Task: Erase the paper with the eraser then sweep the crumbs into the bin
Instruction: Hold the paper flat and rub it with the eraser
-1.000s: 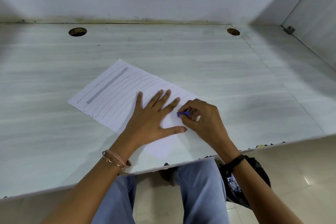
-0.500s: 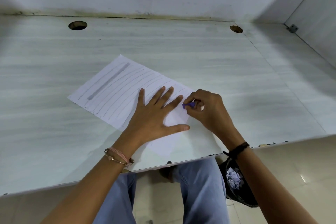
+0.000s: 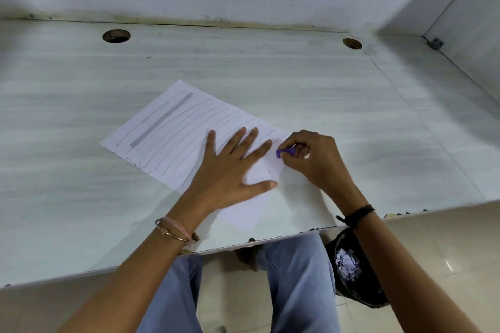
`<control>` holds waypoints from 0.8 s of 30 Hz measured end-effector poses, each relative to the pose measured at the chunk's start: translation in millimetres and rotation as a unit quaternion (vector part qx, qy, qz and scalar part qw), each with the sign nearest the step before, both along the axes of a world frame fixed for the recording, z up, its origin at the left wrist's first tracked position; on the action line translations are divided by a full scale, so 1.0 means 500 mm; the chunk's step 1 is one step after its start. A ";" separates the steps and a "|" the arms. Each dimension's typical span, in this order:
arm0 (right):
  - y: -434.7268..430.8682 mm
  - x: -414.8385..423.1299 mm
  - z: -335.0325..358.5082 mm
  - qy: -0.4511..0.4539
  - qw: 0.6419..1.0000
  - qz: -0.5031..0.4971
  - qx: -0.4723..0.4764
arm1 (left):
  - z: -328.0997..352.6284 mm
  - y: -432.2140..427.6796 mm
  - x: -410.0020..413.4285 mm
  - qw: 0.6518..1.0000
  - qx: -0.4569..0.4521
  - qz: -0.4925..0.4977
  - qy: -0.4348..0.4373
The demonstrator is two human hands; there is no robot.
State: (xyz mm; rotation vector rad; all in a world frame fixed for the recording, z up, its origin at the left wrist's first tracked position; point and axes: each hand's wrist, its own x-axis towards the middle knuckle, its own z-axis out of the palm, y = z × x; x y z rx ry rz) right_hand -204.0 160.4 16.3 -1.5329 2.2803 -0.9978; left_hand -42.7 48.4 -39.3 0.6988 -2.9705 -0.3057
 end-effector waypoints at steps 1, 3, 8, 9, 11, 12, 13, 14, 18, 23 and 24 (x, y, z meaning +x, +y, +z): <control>0.000 0.004 0.001 0.013 1.000 0.018 0.006 | -0.001 0.000 0.000 1.000 0.002 0.000 0.001; 0.007 0.025 -0.001 0.046 0.995 0.085 0.028 | -0.002 0.000 -0.001 1.000 -0.001 0.000 -0.001; -0.001 -0.002 0.001 0.006 1.000 -0.008 -0.006 | 0.000 -0.001 0.000 1.000 -0.003 -0.002 -0.005; -0.002 0.002 0.002 0.019 1.000 0.007 0.001 | 0.000 -0.001 -0.001 1.000 -0.002 -0.002 -0.006; 0.006 0.028 0.000 0.052 0.995 0.075 0.027 | -0.002 0.000 -0.002 1.000 -0.006 -0.001 -0.011; 0.013 0.038 -0.001 0.053 0.993 0.096 0.034 | -0.003 -0.001 -0.002 1.000 -0.008 -0.001 -0.012; 0.015 0.034 -0.001 0.044 0.995 0.084 0.035 | -0.003 -0.002 -0.002 1.000 -0.006 0.000 -0.011; 0.011 0.017 -0.003 0.031 0.998 0.047 0.024 | -0.002 -0.002 -0.002 1.000 -0.003 -0.001 -0.010; 0.000 0.003 0.003 0.047 0.999 0.008 0.006 | -0.001 -0.001 -0.002 1.000 0.001 0.002 -0.014; 0.007 0.012 -0.004 0.029 0.999 0.028 0.012 | 0.002 0.000 -0.001 1.000 -0.004 0.006 -0.014; 0.001 -0.003 -0.003 0.018 1.000 -0.011 -0.001 | 0.003 0.001 0.000 1.000 -0.004 0.004 -0.011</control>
